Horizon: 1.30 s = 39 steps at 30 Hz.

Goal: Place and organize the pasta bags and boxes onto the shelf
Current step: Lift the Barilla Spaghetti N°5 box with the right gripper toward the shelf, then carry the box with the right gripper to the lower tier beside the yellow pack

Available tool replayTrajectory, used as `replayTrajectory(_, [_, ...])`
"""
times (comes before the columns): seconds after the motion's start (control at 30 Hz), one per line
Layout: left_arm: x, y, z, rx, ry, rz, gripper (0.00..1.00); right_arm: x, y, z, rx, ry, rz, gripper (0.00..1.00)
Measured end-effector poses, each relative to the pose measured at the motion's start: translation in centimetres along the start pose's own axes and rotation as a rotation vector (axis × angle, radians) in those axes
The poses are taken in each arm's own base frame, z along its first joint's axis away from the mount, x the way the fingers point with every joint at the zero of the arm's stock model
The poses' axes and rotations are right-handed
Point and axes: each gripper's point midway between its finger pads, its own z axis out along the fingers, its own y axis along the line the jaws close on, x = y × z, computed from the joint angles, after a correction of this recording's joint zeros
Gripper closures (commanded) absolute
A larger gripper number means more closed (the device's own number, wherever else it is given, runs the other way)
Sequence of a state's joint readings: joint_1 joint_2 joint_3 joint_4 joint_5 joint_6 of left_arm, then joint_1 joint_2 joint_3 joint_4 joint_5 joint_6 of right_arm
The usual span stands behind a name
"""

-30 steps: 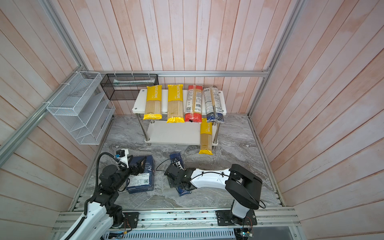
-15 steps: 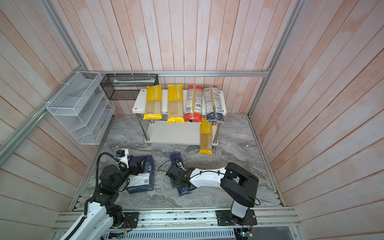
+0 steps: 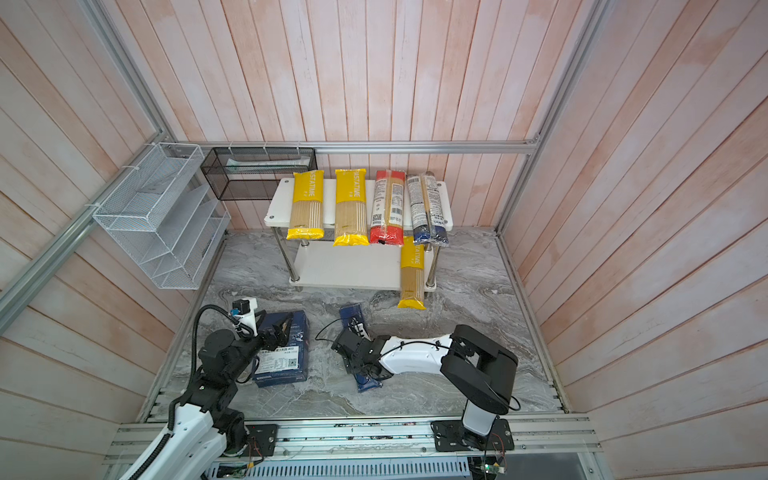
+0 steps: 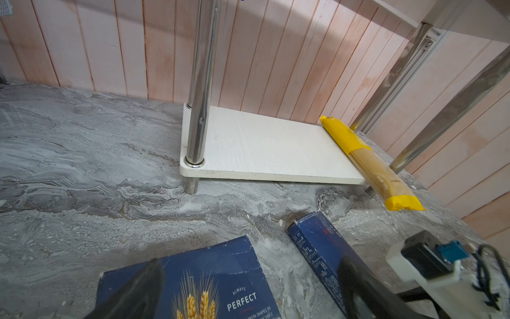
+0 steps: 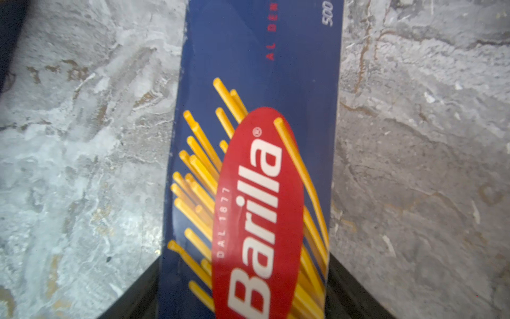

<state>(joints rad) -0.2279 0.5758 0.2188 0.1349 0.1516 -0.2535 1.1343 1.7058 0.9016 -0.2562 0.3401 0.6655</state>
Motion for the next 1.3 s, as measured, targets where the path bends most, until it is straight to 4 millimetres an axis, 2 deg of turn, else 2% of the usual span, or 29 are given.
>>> replayTrajectory(0.17, [0.0,0.0,0.0,0.0,0.0,0.0,0.0,-0.2,-0.1,-0.3,-0.011,-0.024,0.007,0.35])
replayTrajectory(0.33, [0.0,0.0,0.0,0.0,-0.001,0.0,0.0,-0.3,-0.5,-0.9,-0.008,-0.045,0.012,0.48])
replayTrajectory(0.5, [-0.1,0.0,0.0,0.001,-0.004,0.0,0.0,-0.8,-0.5,-1.7,-0.013,-0.072,0.013,0.53])
replayTrajectory(0.9, [-0.2,-0.1,-0.1,0.002,-0.009,0.001,0.0,-3.5,-0.6,-6.0,-0.054,-0.202,0.046,0.57])
replayTrajectory(1.17, [-0.2,-0.1,-0.1,0.002,-0.009,0.001,0.0,-5.3,-1.7,-8.1,-0.031,-0.29,0.081,0.6])
replayTrajectory(1.3, [-0.2,-0.1,-0.1,0.002,-0.009,0.001,0.0,-6.1,-2.7,-8.5,-0.011,-0.313,0.101,0.6])
